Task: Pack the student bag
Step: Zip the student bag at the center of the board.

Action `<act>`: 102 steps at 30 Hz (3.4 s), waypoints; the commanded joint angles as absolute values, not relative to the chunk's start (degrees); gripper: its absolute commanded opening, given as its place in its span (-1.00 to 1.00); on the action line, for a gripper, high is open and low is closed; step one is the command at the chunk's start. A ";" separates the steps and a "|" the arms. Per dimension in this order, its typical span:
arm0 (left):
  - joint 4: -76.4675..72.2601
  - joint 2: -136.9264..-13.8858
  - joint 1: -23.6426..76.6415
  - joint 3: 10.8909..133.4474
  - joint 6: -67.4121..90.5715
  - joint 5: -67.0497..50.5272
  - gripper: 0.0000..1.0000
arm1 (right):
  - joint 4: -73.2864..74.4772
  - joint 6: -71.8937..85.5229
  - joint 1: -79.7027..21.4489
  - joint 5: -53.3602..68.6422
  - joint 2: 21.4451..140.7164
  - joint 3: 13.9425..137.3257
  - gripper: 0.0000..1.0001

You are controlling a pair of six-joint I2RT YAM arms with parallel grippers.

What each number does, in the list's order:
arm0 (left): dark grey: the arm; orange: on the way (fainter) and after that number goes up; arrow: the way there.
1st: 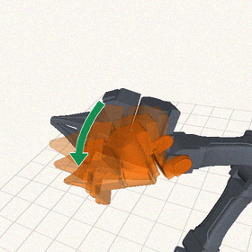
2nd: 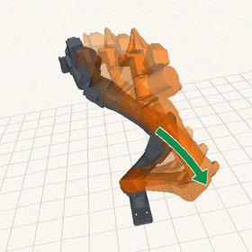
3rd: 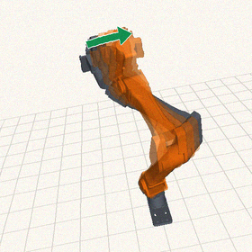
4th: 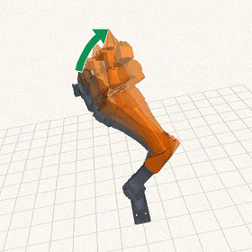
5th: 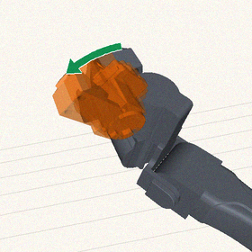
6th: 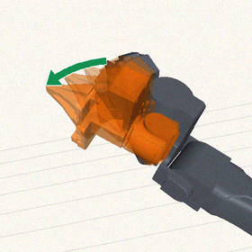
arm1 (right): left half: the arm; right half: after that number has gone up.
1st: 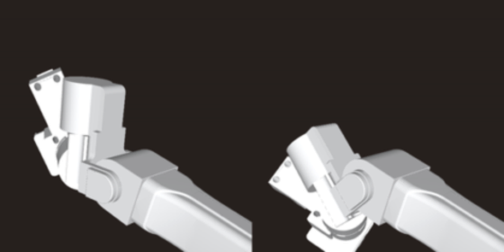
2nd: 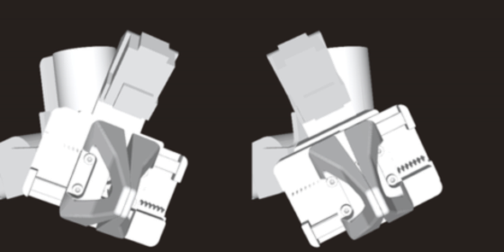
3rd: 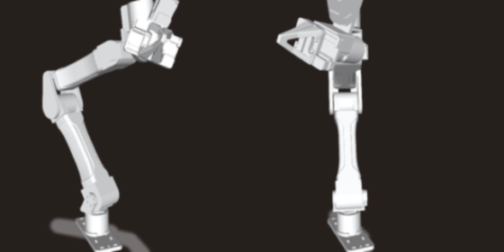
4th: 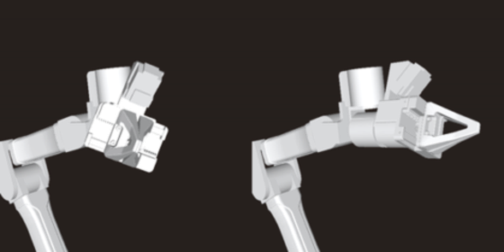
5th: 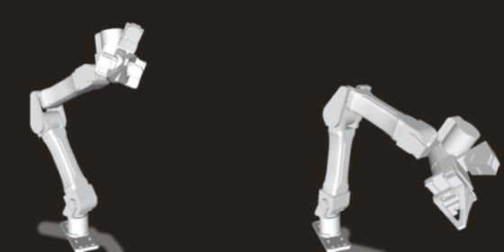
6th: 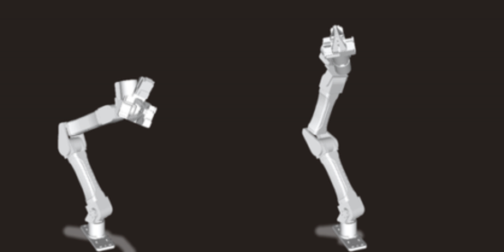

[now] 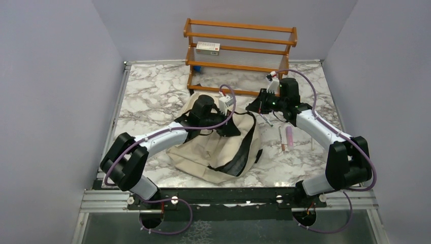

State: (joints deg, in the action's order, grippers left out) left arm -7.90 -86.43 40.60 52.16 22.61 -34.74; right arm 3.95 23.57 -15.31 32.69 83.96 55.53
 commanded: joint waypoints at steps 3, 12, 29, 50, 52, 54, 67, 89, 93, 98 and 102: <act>-14.34 -90.25 42.72 54.74 23.21 -52.98 -0.38 | 2.72 23.73 -15.10 33.54 83.16 54.97 -0.99; 2.72 -87.54 41.16 61.04 10.98 -38.75 0.35 | 4.01 22.91 -15.13 32.88 82.83 55.37 -0.99; -3.84 -84.45 37.18 64.01 -21.84 -27.23 0.68 | 0.96 15.21 -15.18 43.79 76.44 53.24 -0.99; 2.74 -99.89 33.02 75.88 -49.31 -53.82 0.19 | -3.54 13.82 -15.16 51.70 73.89 51.25 -0.99; 7.90 -101.35 32.78 78.48 -51.93 -55.43 0.17 | -3.23 13.64 -15.12 51.23 73.47 51.16 -0.99; 9.46 -102.10 32.78 78.97 -52.80 -56.14 0.17 | -3.07 13.51 -15.13 51.07 73.34 51.11 -0.99; 11.56 -106.35 32.90 80.98 -51.68 -60.78 0.12 | -1.93 13.08 -15.12 51.05 73.69 51.94 -0.99; 18.37 -110.56 32.06 87.95 -54.22 -53.29 -1.00 | 4.72 10.35 -15.12 48.20 72.19 52.95 -0.99; 18.37 -110.86 29.97 88.95 -53.82 -52.47 -1.00 | 9.74 9.92 -15.10 47.42 71.73 54.53 -0.99; 18.37 -111.33 27.47 90.14 -54.15 -50.92 -1.00 | 16.83 8.80 -15.10 48.20 70.81 57.33 -0.99; 18.37 -111.35 26.61 89.62 -55.28 -49.53 -1.00 | 19.94 9.28 -15.12 48.44 69.36 58.55 -0.99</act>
